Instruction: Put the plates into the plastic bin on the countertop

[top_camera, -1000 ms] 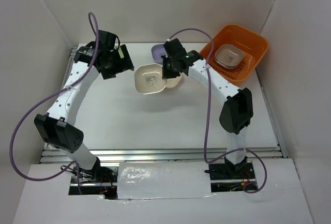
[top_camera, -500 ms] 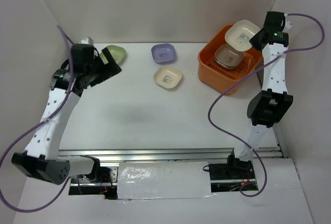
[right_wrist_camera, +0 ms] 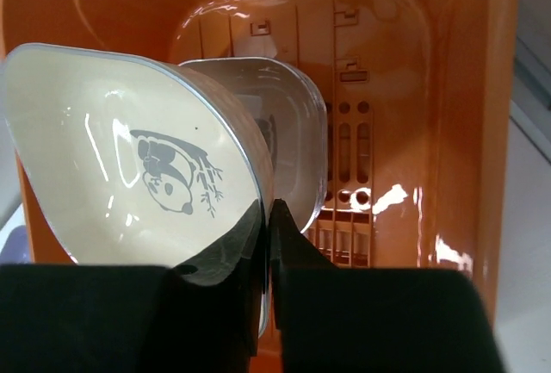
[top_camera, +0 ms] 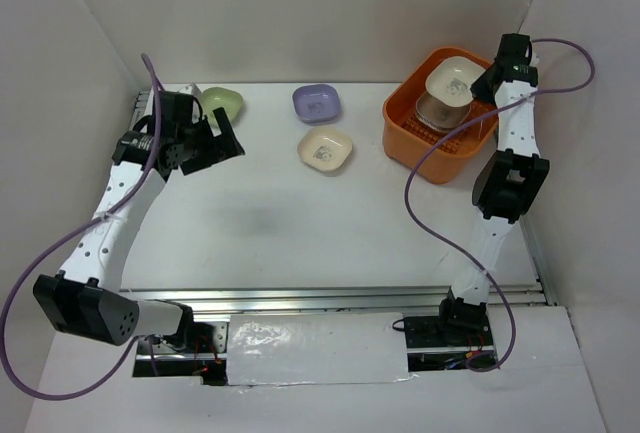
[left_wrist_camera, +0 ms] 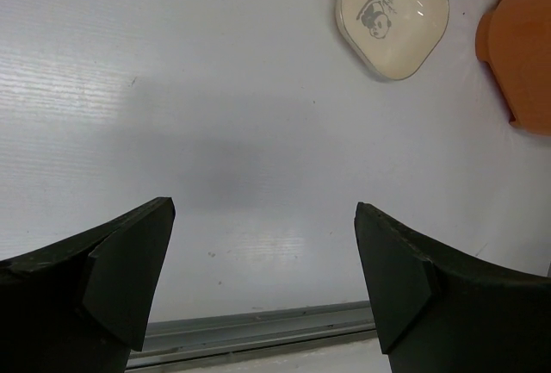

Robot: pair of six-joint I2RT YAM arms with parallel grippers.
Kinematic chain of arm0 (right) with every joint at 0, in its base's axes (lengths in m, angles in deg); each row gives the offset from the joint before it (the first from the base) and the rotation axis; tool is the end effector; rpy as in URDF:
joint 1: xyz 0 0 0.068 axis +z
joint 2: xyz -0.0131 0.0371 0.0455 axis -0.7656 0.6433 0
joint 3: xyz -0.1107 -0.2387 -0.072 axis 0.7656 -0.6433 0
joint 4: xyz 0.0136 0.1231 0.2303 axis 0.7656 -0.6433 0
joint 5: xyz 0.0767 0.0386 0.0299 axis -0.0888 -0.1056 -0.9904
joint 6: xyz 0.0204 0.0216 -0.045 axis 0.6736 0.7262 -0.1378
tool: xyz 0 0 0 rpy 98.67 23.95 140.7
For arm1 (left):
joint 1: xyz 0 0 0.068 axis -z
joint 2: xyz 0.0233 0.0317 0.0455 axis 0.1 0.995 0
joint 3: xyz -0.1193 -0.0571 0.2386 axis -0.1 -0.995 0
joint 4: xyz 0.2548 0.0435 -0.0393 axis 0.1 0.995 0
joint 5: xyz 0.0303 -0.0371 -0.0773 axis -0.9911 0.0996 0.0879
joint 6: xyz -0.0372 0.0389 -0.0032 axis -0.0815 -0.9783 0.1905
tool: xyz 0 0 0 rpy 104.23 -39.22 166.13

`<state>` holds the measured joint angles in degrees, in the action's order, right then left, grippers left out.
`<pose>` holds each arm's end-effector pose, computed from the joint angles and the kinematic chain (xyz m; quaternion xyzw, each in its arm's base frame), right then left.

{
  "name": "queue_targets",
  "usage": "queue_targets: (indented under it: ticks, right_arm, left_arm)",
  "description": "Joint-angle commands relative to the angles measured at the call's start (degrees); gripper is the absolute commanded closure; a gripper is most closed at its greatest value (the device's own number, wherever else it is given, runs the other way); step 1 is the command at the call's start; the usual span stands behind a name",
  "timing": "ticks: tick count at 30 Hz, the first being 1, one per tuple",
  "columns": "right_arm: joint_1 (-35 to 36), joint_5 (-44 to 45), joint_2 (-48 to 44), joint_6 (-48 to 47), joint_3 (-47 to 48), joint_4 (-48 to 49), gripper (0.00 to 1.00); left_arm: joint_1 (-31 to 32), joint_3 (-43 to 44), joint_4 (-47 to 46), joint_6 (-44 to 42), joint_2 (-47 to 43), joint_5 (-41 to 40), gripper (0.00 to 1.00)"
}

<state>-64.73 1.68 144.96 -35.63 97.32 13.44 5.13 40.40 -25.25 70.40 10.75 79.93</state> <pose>0.4899 -0.1320 0.3239 0.3665 0.8367 0.0205 0.4064 0.2684 -0.0521 0.3874 -0.1895 0.8868 -0.1727 0.3846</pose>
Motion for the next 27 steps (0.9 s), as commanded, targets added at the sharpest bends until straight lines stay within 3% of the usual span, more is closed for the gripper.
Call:
queue_targets:
  ticks: [1,2,3,4,11,14,15,20,22,27]
  right_arm:
    - [0.2,-2.6,-0.6,-0.2,0.0,5.9,0.86]
    - [0.1,-2.9,-0.3,-0.1,0.0,6.3,0.56]
    - [0.3,-3.1,-0.2,0.1,0.6,5.9,0.35]
    - [0.5,-3.3,-0.5,0.1,1.4,5.9,0.01]
    - [0.9,-8.9,-10.8,3.3,7.3,7.2,0.00]
    - [2.9,-10.6,-22.7,4.0,0.1,10.8,0.00]
    - [3.7,-11.1,-28.7,3.6,-5.6,11.6,0.00]
    - [11.0,-17.9,-45.0,3.6,-27.8,17.3,0.00]
    - [12.6,-19.4,-50.4,4.6,-36.3,19.1,0.00]
    - [14.0,-21.2,-56.1,5.0,-45.3,19.7,0.00]
  left_arm:
    - [-0.4,2.1,-2.1,-2.0,2.1,2.1,0.01]
    - [-0.3,2.1,-2.3,-2.0,3.0,2.5,0.01]
    - [-0.4,2.1,-3.0,-1.9,3.4,3.2,0.01]
    - [-0.4,2.1,-3.5,-1.8,4.1,3.7,0.01]
    - [0.2,0.2,-11.1,2.3,13.4,9.2,0.01]
    - [1.4,-3.0,-21.4,9.0,18.1,12.9,0.01]
    - [1.7,-3.7,-27.5,10.7,21.0,14.5,0.01]
    - [5.2,-2.3,-39.8,19.0,32.4,13.4,0.01]
    - [7.0,-1.5,-40.8,21.8,35.2,10.8,0.01]
    - [10.0,3.3,-38.6,27.4,40.4,-0.1,0.01]
